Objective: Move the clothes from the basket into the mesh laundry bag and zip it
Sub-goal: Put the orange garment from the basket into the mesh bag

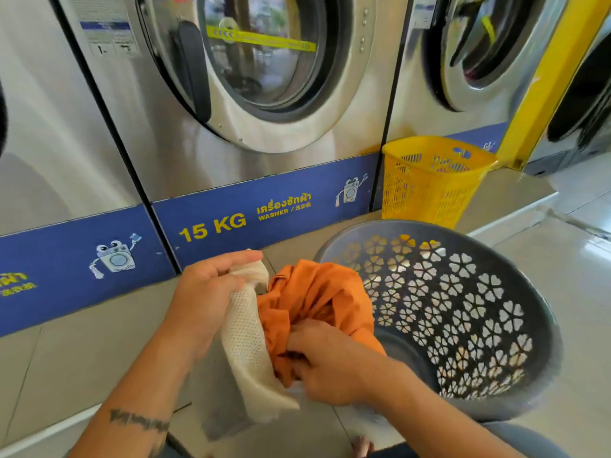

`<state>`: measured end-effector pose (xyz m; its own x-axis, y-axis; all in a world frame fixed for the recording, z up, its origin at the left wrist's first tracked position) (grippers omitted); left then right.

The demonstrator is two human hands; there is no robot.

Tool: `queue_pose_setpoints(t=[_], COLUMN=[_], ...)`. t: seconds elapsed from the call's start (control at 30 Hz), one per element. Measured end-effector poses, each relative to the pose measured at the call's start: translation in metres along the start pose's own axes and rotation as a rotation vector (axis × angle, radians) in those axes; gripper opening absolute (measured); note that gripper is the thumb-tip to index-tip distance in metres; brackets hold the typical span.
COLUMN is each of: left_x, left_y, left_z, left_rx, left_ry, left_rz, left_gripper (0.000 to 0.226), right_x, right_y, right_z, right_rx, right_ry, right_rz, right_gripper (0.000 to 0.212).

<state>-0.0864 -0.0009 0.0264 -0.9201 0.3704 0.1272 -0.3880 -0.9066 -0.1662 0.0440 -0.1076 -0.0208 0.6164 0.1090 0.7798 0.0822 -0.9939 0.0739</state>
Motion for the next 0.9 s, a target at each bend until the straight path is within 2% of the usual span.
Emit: queue_pose_setpoints(t=[0.07, 0.1, 0.17, 0.2, 0.27, 0.33, 0.4, 0.5, 0.53, 0.6, 0.67, 0.77, 0.83, 0.9], left_x=[0.004, 0.005, 0.003, 0.001, -0.005, -0.008, -0.010, -0.014, -0.016, -0.019, -0.018, -0.006, 0.003, 0.015], left_y=[-0.002, -0.003, -0.004, -0.004, -0.002, -0.002, -0.001, 0.003, 0.007, 0.019, 0.037, 0.070, 0.087, 0.099], left_z=[-0.006, -0.007, -0.007, -0.007, -0.005, -0.003, -0.004, -0.017, -0.024, -0.040, -0.061, -0.094, -0.110, -0.117], left_rx=[0.022, 0.022, 0.019, 0.021, 0.030, 0.037, 0.052, 0.115, 0.144, 0.202, 0.250, 0.345, 0.410, 0.421], left_ry=[-0.033, -0.057, -0.092, -0.085, -0.050, -0.030, -0.028, -0.019, -0.007, -0.012, -0.025, -0.019, 0.023, 0.019], left_rz=[0.045, 0.063, 0.080, 0.083, 0.084, 0.084, 0.076, 0.080, 0.081, 0.064, 0.031, 0.028, 0.032, 0.075], left_gripper=[0.048, 0.048, 0.046, 0.044, 0.041, 0.040, 0.041, 0.044, 0.046, 0.051, 0.054, 0.050, 0.040, 0.033], right_x=[0.013, 0.021, 0.035, 0.039, 0.036, 0.026, 0.022, 0.027, 0.027, 0.023, 0.017, 0.006, -0.017, -0.050], right_y=[0.001, -0.001, -0.007, -0.011, -0.014, -0.017, -0.019, -0.021, -0.020, -0.014, -0.008, 0.000, 0.001, -0.003], right_z=[0.004, 0.007, 0.018, 0.027, 0.046, 0.063, 0.068, 0.056, 0.049, 0.034, 0.018, -0.011, -0.032, -0.048], right_rx=[-0.040, -0.054, -0.144, -0.262, -0.505, -0.568, -0.525, -0.446, -0.421, -0.360, -0.279, -0.159, -0.068, -0.066], right_ry=[-0.060, -0.064, 0.130, 0.283, 0.402, 0.263, 0.212, 0.388, 0.435, 0.504, 0.569, 0.681, 0.730, 0.746], right_rz=[0.059, 0.161, 0.400, 0.447, 0.347, 0.224, 0.208, 0.324, 0.367, 0.385, 0.366, 0.319, 0.227, 0.107], right_gripper=[0.042, 0.042, 0.051, 0.064, 0.085, 0.077, 0.063, 0.042, 0.039, 0.047, 0.053, 0.035, 0.030, 0.038])
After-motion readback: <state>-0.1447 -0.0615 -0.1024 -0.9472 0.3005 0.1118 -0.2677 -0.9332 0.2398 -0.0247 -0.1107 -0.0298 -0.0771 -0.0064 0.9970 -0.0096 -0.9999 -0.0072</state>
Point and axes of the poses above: each hand's wrist, its own y-axis away from the middle knuckle, its own x-axis out of the back of the hand, z = x × y, the point moved 4 cm from there along -y, towards the middle knuckle, and after that the axes turned 11 degrees about -x, right-handed, at the moved point
